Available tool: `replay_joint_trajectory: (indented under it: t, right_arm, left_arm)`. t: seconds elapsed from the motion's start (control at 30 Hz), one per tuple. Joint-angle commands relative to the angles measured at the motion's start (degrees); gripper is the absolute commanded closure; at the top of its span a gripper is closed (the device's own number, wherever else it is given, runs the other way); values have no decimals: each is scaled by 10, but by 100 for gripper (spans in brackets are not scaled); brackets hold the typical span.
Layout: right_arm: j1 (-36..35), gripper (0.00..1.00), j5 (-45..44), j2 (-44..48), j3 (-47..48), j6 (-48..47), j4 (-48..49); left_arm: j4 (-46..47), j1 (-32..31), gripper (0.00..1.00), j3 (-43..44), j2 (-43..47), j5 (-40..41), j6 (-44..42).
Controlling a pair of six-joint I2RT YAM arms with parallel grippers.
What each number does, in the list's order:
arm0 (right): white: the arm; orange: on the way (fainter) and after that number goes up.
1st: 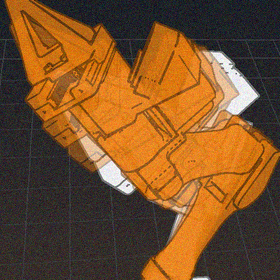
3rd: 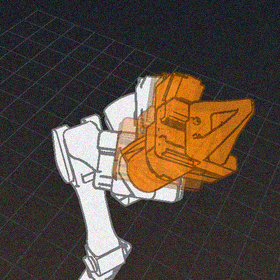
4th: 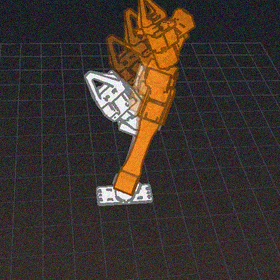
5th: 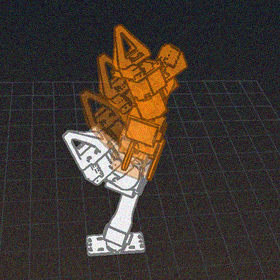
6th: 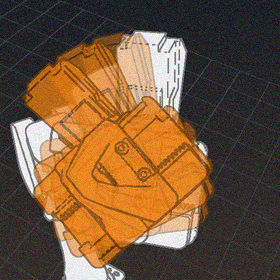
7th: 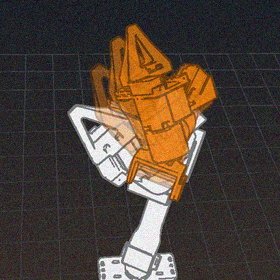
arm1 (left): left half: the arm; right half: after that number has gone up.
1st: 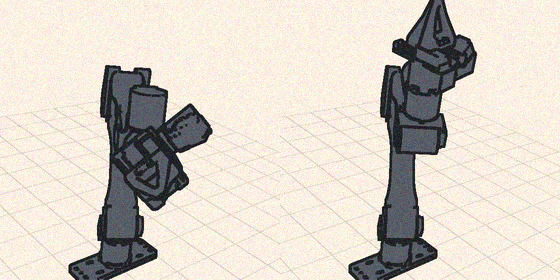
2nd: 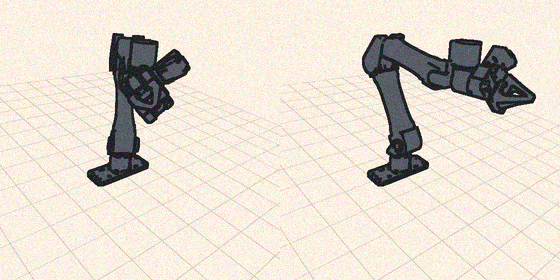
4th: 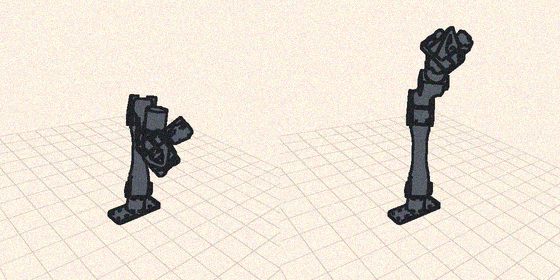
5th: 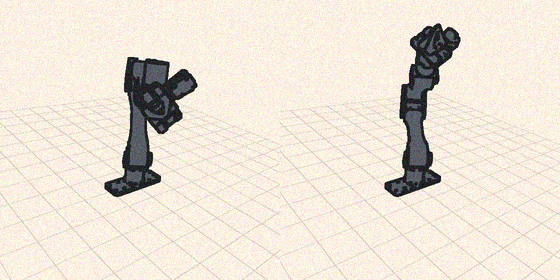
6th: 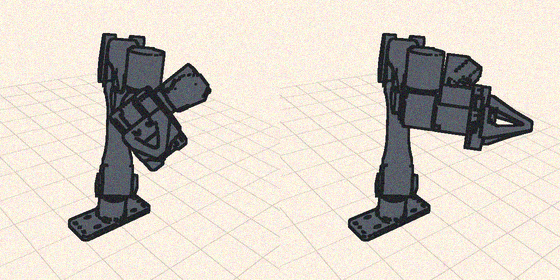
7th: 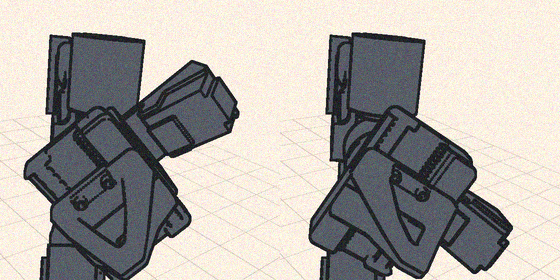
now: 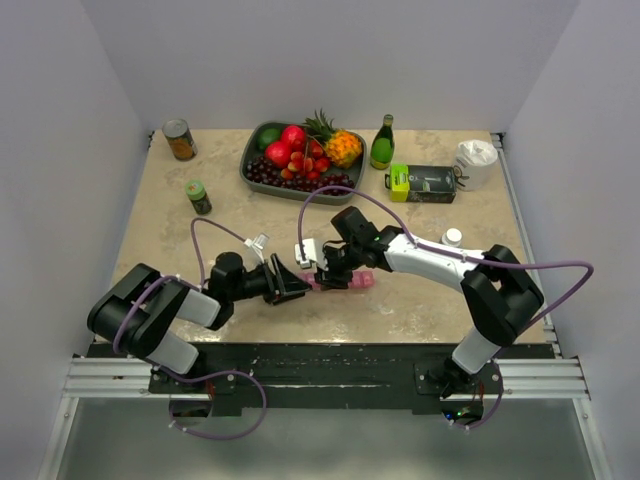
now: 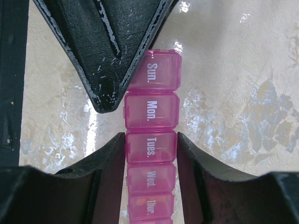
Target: Sort the pills into containers
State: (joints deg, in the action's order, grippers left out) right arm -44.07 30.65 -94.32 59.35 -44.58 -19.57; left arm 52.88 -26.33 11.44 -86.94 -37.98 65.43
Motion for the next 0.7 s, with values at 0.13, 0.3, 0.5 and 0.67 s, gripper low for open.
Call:
replay_joint_trajectory:
  t: [0.13, 0.3, 0.5, 0.67]
  right_arm:
    - [2, 77, 41, 29, 15, 7, 15]
    - [3, 77, 48, 32, 15, 9, 16]
    - [2, 77, 61, 33, 9, 6, 14]
    - [3, 77, 65, 32, 7, 2, 10]
  left_arm:
    - [216, -2, 43, -19, -26, -25, 115]
    - [233, -2, 51, -21, -44, -25, 123]
    - [181, -2, 50, -17, -29, -8, 95]
    - [87, -2, 51, 3, 4, 15, 52]
